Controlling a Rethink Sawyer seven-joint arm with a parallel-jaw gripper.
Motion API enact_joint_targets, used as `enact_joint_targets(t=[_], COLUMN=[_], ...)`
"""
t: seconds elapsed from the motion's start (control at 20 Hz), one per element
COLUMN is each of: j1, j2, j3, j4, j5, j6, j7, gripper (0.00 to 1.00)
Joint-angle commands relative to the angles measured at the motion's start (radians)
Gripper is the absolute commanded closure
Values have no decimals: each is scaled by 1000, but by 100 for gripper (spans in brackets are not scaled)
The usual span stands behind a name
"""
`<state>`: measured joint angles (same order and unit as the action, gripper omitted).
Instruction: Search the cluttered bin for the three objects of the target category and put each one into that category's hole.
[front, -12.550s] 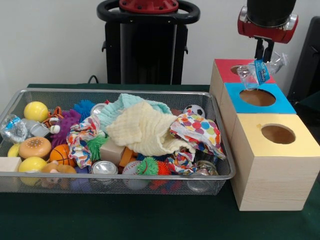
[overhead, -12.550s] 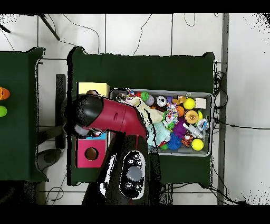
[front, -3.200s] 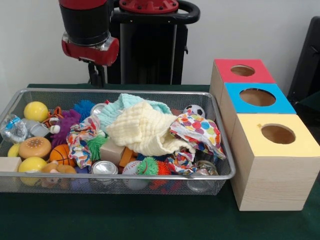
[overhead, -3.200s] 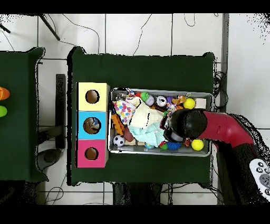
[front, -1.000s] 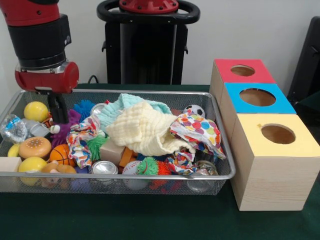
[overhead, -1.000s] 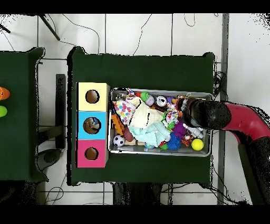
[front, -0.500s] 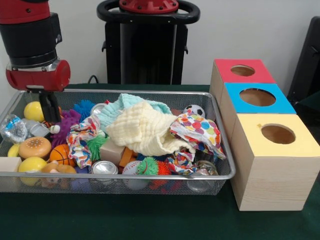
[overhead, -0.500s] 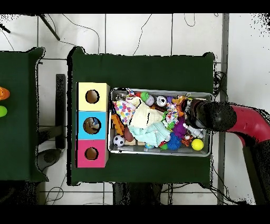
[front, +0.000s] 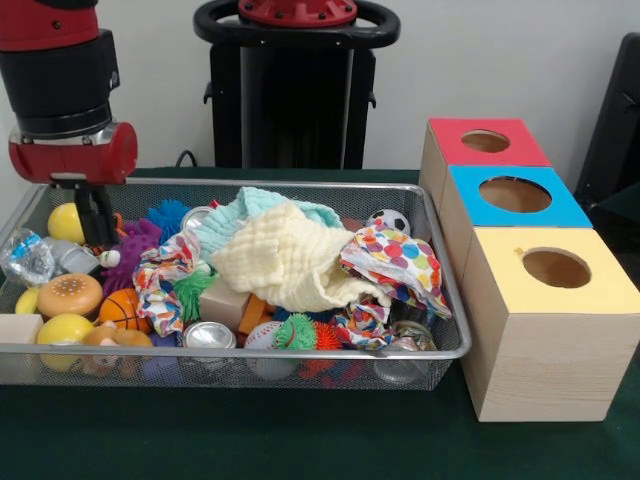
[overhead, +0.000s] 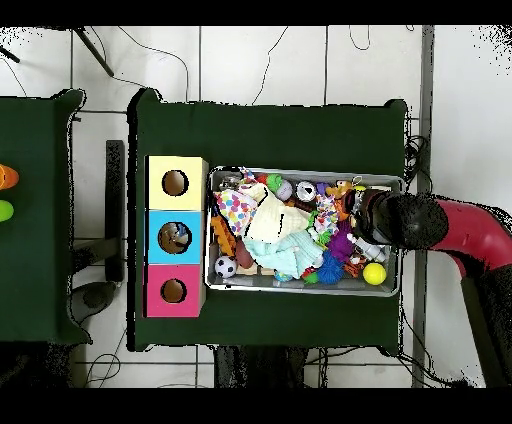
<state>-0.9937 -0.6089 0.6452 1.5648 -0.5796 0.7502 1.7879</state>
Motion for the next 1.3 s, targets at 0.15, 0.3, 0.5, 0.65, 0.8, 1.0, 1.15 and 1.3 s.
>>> enact_joint_targets(t=[0.15,0.3,0.5,0.65,0.8,1.0,1.15,1.3], j1=[-45,-63,-81,-88,-92,-94,-97,-96], j2=[41,58,59,59,61,59,55,59], j3=[57,64,75,78,78,76,75,76], j4=[-1,-20,-19,-16,-9,-3,6,0], j5=[-77,-90,-90,-90,-93,-98,-100,-101], j6=[47,49,62,69,61,53,44,48], j7=[-346,-384,-406,-412,-410,-408,-407,-414], gripper=[100,100,100,100,100,100,100,100])
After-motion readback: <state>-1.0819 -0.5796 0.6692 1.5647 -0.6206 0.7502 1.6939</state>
